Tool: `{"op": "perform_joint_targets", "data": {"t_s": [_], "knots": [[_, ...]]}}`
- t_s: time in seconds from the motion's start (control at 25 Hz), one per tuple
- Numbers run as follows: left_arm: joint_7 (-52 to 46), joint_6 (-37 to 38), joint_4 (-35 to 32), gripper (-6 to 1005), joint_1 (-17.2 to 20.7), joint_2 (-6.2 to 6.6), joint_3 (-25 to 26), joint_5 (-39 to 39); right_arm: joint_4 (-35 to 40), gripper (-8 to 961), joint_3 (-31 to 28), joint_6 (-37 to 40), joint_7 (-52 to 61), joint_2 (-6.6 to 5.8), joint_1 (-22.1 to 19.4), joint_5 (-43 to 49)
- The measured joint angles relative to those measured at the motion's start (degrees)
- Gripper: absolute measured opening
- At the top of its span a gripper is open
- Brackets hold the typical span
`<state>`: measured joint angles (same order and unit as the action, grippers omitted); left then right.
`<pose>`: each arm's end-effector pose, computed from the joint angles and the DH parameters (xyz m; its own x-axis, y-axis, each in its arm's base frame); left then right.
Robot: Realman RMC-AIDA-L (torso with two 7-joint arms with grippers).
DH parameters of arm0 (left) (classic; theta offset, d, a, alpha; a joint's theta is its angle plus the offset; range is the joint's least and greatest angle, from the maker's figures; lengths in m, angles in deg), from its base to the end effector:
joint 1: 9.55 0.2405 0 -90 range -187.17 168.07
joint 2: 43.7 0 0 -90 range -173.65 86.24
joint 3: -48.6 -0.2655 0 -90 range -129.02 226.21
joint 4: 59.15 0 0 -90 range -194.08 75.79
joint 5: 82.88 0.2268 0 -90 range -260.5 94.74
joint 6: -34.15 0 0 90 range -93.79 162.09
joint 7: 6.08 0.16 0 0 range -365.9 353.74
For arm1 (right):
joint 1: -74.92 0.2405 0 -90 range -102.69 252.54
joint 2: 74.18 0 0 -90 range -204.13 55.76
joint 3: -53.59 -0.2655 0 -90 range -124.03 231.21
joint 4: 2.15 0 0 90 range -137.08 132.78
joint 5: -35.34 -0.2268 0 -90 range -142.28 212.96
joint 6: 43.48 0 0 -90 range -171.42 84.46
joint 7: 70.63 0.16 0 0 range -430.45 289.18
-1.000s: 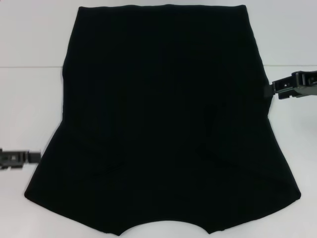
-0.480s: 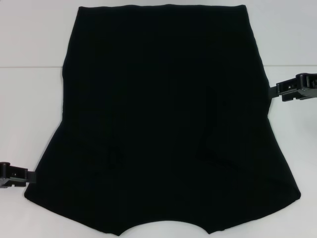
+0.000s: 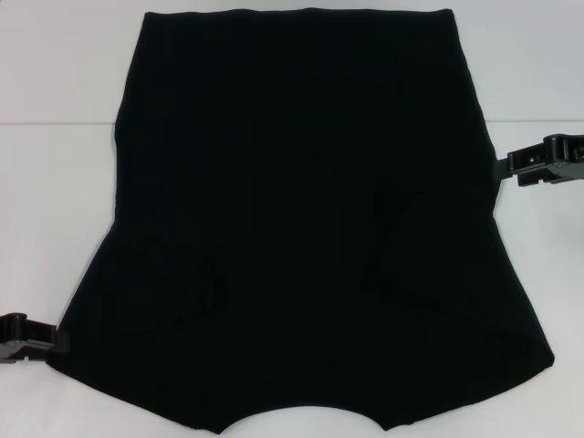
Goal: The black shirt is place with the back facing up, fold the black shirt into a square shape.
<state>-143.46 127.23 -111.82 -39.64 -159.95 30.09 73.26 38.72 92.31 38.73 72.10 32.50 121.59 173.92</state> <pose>-0.3776 0.3208 0.0670 0.0317 0.9451 0.3252 0.9840 0.0276 -0.1763 0.2548 0.4556 0.0795 0.3448 -0.8719 -0.3477 -0.9355 -0.2889 -0.2032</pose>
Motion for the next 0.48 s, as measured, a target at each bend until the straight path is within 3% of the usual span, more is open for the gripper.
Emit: {"op": "perform_joint_targets", "data": {"t_s": [0.48], "knots": [[-0.62,-2.02,0.12,405,0.34,-0.07,-0.87,0.06,0.00,552,-0.05,0.24,0.00,0.00,-0.16,-0.24]]}}
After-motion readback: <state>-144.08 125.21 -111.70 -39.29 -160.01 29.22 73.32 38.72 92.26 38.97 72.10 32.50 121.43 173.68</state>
